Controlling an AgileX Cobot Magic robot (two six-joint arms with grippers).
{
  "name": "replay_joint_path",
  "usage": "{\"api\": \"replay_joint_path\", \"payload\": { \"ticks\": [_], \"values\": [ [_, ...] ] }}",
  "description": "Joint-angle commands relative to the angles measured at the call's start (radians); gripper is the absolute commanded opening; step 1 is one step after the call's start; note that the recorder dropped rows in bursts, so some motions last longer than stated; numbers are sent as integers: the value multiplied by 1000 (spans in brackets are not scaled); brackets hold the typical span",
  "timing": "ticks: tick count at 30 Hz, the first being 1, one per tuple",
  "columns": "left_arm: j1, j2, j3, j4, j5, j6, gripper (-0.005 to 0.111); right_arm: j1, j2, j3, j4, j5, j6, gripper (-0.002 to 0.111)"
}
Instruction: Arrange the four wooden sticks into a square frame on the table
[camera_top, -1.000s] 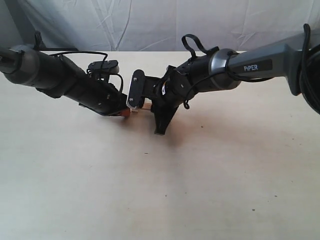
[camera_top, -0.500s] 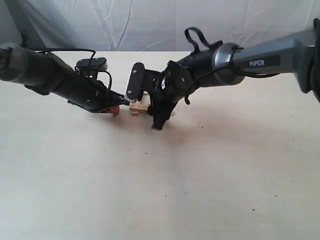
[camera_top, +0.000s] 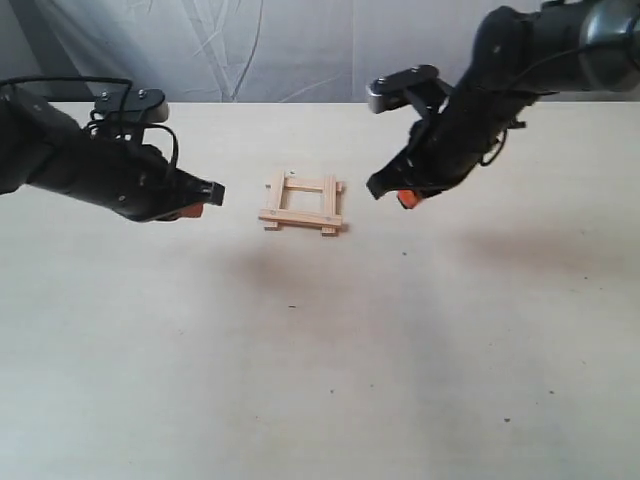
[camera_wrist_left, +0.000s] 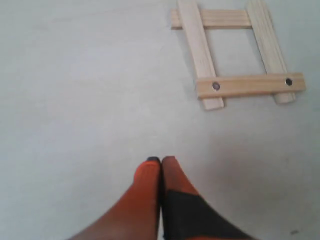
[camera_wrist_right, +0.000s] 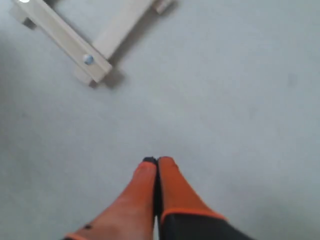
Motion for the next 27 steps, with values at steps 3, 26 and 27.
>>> {"api": "replay_joint_path", "payload": {
  "ticks": [3, 26, 27],
  "values": [
    [0, -268, 199, -8, -38, -15, 0, -136, -199, 323, 51, -149, 56, 0],
    [0, -1372, 485, 758, 148, -833, 0, -193, -1422, 1025, 18, -356, 193, 0],
    [0, -1396, 485, 760, 161, -833, 0, -193, -1452, 1031, 26, -352, 193, 0]
  ]
}}
